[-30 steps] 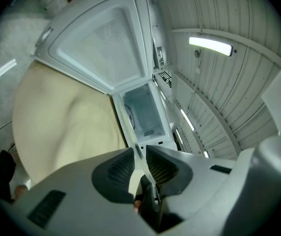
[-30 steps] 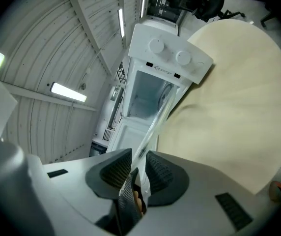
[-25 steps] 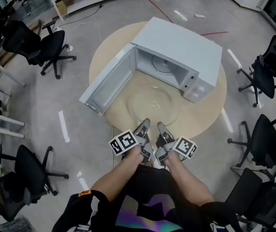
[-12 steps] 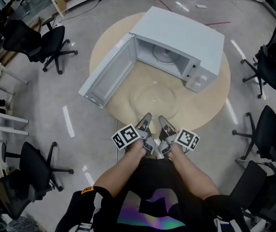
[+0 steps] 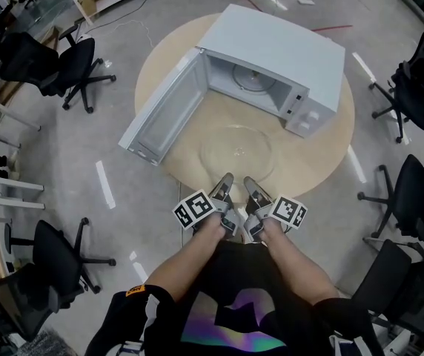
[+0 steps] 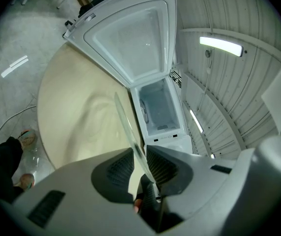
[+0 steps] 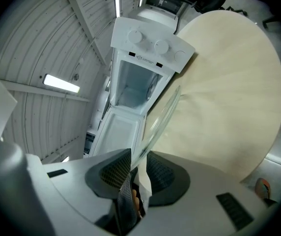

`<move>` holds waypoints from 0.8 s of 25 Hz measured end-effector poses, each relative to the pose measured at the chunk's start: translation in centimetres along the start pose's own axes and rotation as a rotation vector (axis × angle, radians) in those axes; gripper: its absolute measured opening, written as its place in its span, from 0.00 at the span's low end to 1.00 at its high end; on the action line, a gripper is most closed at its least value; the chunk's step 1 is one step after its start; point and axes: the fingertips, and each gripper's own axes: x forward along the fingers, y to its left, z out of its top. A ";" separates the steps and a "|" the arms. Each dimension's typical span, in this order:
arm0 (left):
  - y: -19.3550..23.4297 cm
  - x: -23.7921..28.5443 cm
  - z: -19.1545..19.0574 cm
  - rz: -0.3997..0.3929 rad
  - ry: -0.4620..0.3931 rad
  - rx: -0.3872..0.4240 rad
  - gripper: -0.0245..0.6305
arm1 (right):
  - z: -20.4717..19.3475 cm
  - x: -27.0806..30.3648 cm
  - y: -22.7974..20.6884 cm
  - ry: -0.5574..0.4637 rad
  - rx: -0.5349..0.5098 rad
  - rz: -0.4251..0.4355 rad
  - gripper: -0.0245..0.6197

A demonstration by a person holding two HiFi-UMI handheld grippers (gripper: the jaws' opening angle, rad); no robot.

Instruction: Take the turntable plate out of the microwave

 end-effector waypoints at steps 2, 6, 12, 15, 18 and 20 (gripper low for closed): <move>0.1 0.0 0.0 0.010 0.008 0.000 0.22 | -0.2 0.1 -0.1 0.006 0.005 0.002 0.18; 0.7 -0.5 0.0 0.037 0.011 -0.021 0.22 | -0.9 0.1 -0.5 0.022 0.038 -0.003 0.18; 2.1 -0.3 0.0 0.066 -0.003 -0.074 0.19 | -1.8 0.7 -2.1 0.064 0.109 -0.026 0.18; 3.1 -0.3 0.1 0.083 -0.010 -0.090 0.18 | -2.6 0.9 -2.6 0.096 0.134 -0.038 0.18; 3.9 -0.2 0.7 0.092 -0.028 -0.101 0.17 | -3.3 1.0 -2.9 0.132 0.147 -0.045 0.18; 4.4 -0.1 0.9 0.095 -0.034 -0.105 0.17 | -3.8 0.9 -3.3 0.149 0.148 -0.057 0.18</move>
